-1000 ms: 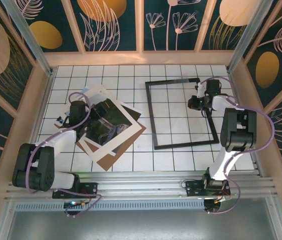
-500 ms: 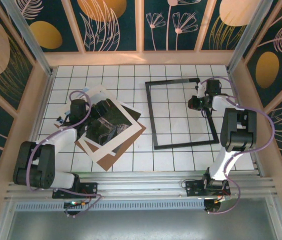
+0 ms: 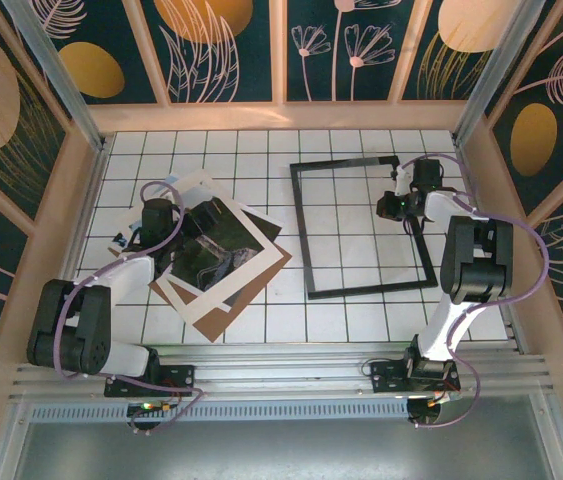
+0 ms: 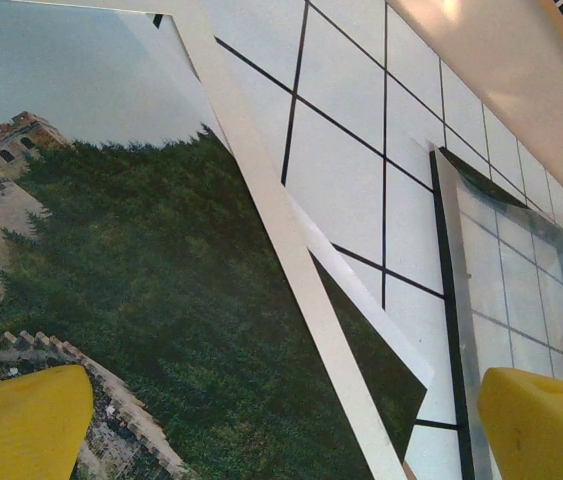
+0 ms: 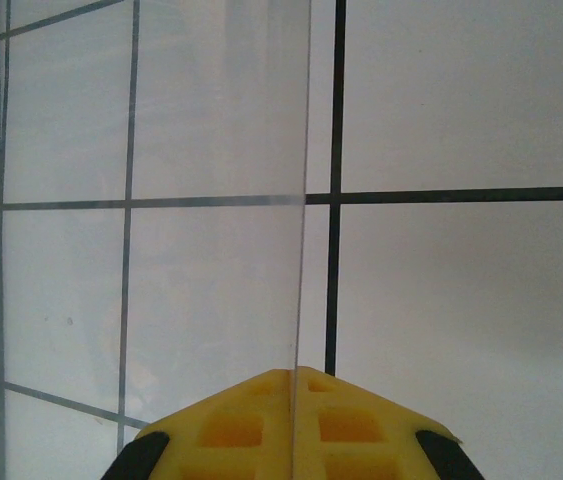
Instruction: Put the photo into the frame
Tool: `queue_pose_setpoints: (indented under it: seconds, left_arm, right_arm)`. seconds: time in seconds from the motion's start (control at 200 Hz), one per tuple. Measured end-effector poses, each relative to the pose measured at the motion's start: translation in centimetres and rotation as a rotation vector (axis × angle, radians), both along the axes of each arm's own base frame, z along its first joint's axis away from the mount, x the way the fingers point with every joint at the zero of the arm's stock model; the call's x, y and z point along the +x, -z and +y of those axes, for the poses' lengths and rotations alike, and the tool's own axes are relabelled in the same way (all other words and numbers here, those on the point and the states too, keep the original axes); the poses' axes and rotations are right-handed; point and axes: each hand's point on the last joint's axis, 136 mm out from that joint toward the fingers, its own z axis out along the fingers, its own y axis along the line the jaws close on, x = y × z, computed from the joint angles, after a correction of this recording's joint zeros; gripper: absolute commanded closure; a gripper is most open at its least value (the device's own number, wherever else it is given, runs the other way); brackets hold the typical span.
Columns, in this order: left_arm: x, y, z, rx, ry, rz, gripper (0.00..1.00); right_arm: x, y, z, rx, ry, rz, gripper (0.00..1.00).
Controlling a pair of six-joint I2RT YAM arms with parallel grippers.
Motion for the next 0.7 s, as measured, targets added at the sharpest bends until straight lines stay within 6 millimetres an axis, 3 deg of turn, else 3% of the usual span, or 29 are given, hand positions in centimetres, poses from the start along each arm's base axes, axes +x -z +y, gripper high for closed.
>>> queue_pose_setpoints:
  seconds: [0.701]
  left_arm:
    - [0.0, 0.0, 0.0, 0.000, 0.000, -0.001, 0.01]
  right_arm:
    - [0.3, -0.3, -1.7, -0.017, 0.041, 0.003, 1.00]
